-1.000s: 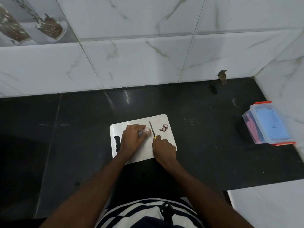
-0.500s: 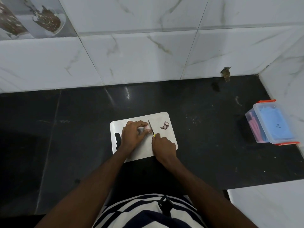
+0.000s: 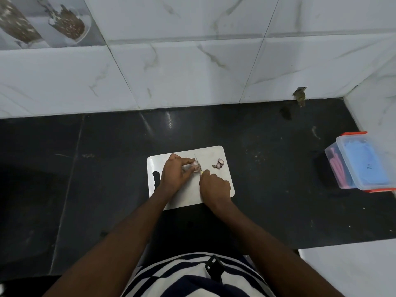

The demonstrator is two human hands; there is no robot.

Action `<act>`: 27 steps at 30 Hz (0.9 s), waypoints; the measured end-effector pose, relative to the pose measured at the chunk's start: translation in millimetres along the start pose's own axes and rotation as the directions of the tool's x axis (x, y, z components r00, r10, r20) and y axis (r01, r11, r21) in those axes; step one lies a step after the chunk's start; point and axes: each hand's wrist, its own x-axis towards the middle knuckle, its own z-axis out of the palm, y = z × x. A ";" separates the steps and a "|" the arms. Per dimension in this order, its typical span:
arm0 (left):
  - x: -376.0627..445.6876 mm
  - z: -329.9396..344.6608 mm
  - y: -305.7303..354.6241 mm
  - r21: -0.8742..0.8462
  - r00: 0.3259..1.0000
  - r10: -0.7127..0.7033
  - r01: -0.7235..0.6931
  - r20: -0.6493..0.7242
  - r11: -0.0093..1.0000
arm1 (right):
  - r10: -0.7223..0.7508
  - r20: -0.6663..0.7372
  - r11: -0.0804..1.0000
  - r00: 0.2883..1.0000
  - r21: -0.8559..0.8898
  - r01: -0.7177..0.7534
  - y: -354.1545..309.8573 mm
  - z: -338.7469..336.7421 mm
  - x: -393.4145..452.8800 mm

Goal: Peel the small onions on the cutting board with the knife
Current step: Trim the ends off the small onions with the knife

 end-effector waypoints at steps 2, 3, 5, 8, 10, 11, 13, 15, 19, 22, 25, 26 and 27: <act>-1.3 1.3 3.8 0.001 1.000 -0.014 0.014 -0.020 1.000 | -0.002 -0.014 1.000 1.000 -0.003 0.002 5.4 2.7 -3.3; -2.0 1.3 5.5 -0.005 0.999 -0.025 0.025 -0.027 1.000 | 0.004 -0.016 1.000 1.000 0.000 -0.004 6.0 3.3 -5.1; -2.0 0.6 6.9 -0.012 0.999 -0.035 0.034 -0.031 0.999 | 0.018 -0.004 1.000 1.000 0.012 -0.018 4.6 5.1 -4.6; -1.8 0.0 6.7 0.039 1.000 -0.023 0.024 -0.011 0.999 | 0.024 0.044 0.999 0.999 0.043 -0.026 -0.4 2.9 7.4; -1.9 -0.8 7.7 0.062 1.000 -0.014 0.014 -0.010 0.998 | 0.002 0.059 0.999 0.998 0.047 -0.005 -1.8 -1.2 15.6; -1.1 -2.0 8.4 0.064 1.000 -0.019 0.020 -0.016 0.998 | -0.003 0.058 0.999 0.998 0.050 0.000 -1.4 -2.0 16.1; -0.1 -3.4 9.2 0.066 1.000 -0.022 0.024 -0.020 0.998 | 0.006 0.037 0.998 0.999 0.061 -0.008 1.5 0.5 6.6; -1.2 -3.4 9.6 0.066 1.000 -0.025 0.026 -0.016 0.998 | 0.006 -0.002 0.999 1.000 0.039 -0.006 4.6 8.4 -7.8; -4.0 -2.4 14.7 0.071 0.999 -0.035 0.037 -0.028 0.997 | 0.017 0.010 0.998 1.000 0.059 -0.017 1.5 9.3 1.2; -1.5 -3.5 13.0 0.105 1.000 -0.022 0.023 -0.014 0.994 | 0.015 0.033 0.997 0.999 0.078 -0.018 -4.3 2.2 18.4; 0.0 -2.0 10.2 0.127 0.999 -0.040 0.041 -0.008 0.991 | 0.026 0.009 0.995 1.000 0.092 -0.027 -0.6 9.7 7.4; -0.4 -0.7 9.7 0.128 0.999 -0.054 0.054 -0.006 0.990 | 0.025 0.002 0.996 1.000 0.090 -0.025 2.5 14.2 0.0; -1.4 0.6 9.8 0.116 0.998 -0.067 0.068 -0.006 0.991 | 0.016 -0.009 0.996 1.000 0.082 -0.016 5.8 18.5 -6.6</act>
